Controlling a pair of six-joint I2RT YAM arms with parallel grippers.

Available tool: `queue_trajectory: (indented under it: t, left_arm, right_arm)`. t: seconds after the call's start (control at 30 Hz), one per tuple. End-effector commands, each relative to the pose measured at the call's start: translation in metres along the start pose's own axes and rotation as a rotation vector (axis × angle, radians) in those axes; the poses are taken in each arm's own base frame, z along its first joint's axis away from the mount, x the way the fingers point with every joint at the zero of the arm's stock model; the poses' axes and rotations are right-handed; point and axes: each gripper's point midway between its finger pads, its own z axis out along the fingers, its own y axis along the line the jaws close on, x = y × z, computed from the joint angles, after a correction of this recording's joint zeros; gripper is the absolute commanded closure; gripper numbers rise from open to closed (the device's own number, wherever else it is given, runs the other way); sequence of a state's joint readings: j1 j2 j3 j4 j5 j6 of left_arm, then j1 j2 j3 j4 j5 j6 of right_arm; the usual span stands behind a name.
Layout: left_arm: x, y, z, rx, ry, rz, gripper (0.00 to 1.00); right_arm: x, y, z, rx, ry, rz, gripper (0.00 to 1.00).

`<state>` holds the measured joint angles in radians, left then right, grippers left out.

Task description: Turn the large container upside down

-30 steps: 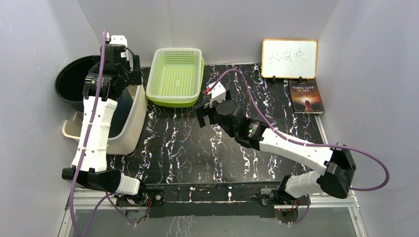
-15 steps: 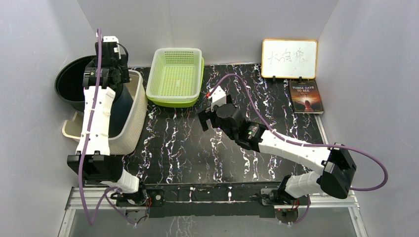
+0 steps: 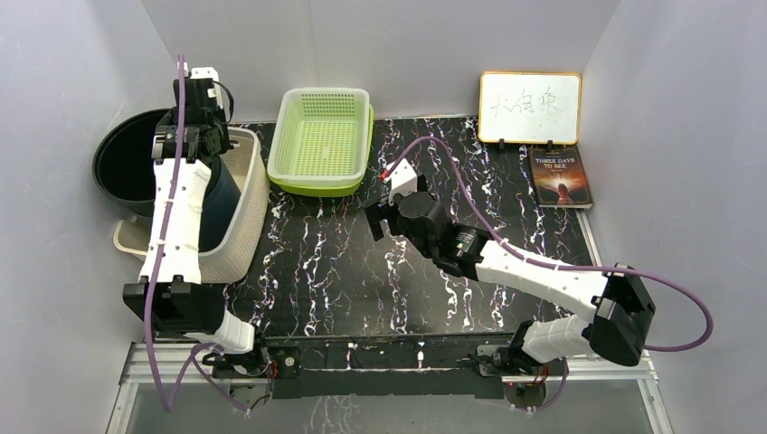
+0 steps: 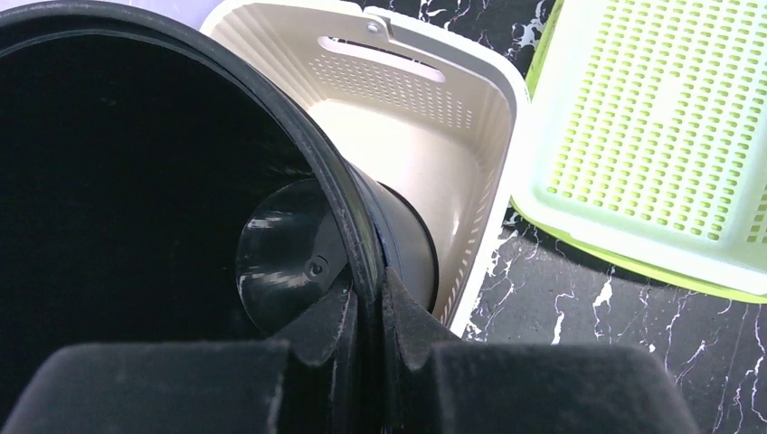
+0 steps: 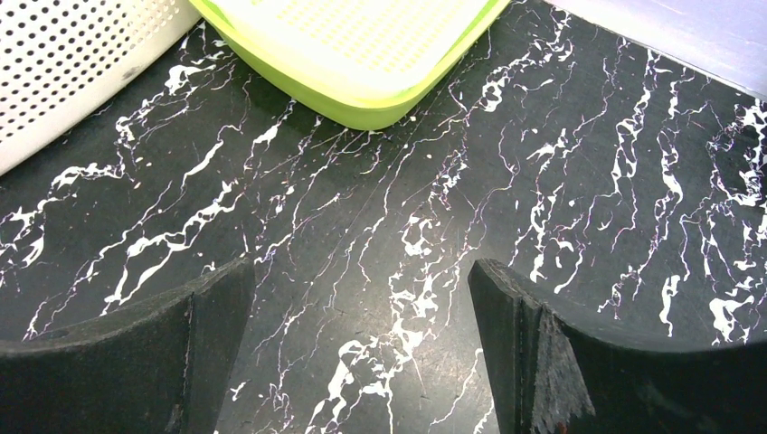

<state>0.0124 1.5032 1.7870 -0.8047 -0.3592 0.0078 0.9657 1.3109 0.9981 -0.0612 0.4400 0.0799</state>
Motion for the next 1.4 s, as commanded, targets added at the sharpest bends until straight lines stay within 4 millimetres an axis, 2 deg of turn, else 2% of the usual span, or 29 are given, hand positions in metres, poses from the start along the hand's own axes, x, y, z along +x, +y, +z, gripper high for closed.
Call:
queue_trajectory:
  t: [0.0,0.17,0.3,0.47,0.6,0.77,0.87,0.93,1.03,1.1,1.13,1.27,1.37]
  left_arm:
    - [-0.027,0.022,-0.031,-0.05,-0.11,-0.032,1.0]
    - [-0.076,0.042,-0.077,-0.068,-0.265,-0.123,1.0]
    - [-0.111,0.062,-0.128,-0.069,-0.425,-0.198,1.0]
    - [-0.125,0.086,-0.183,-0.089,-0.596,-0.277,1.0]
    - [-0.131,0.103,-0.227,-0.09,-0.74,-0.35,1.0]
    - [-0.141,0.106,-0.291,0.033,-0.961,-0.422,1.0]
    - [-0.149,0.097,-0.318,0.148,-1.059,-0.433,1.0]
    - [-0.153,0.081,-0.325,0.251,-1.072,-0.423,1.0]
    - [-0.157,0.035,-0.332,0.514,-1.043,-0.368,1.0]
    - [-0.154,-0.006,-0.335,0.749,-0.975,-0.309,1.0]
    - [-0.15,-0.021,-0.337,0.836,-0.937,-0.292,1.0]
    - [-0.131,-0.058,-0.332,1.056,-0.791,-0.258,1.0]
    - [-0.11,-0.078,-0.308,1.111,-0.645,-0.237,1.0]
  right_arm:
    - [-0.018,-0.005,-0.001,0.027,-0.066,0.039,0.13]
    - [-0.016,-0.012,0.002,0.065,-0.069,0.046,0.16]
    - [-0.013,-0.015,0.005,0.081,-0.056,0.039,0.17]
    - [-0.014,-0.025,0.008,0.122,-0.062,0.046,0.2]
    - [-0.026,-0.054,0.007,0.196,-0.102,0.128,0.22]
    - [-0.042,-0.099,0.008,0.239,-0.15,0.225,0.2]
    - [-0.043,-0.126,0.008,0.297,-0.155,0.253,0.2]
    - [-0.045,-0.144,0.006,0.347,-0.168,0.276,0.19]
    - [-0.05,-0.173,0.002,0.419,-0.189,0.328,0.18]
    - [-0.053,-0.185,0.001,0.433,-0.193,0.354,0.18]
    - [-0.056,-0.189,0.001,0.434,-0.195,0.364,0.18]
    - [-0.057,-0.196,0.0,0.439,-0.204,0.385,0.18]
    - [-0.055,-0.199,0.002,0.444,-0.202,0.39,0.18]
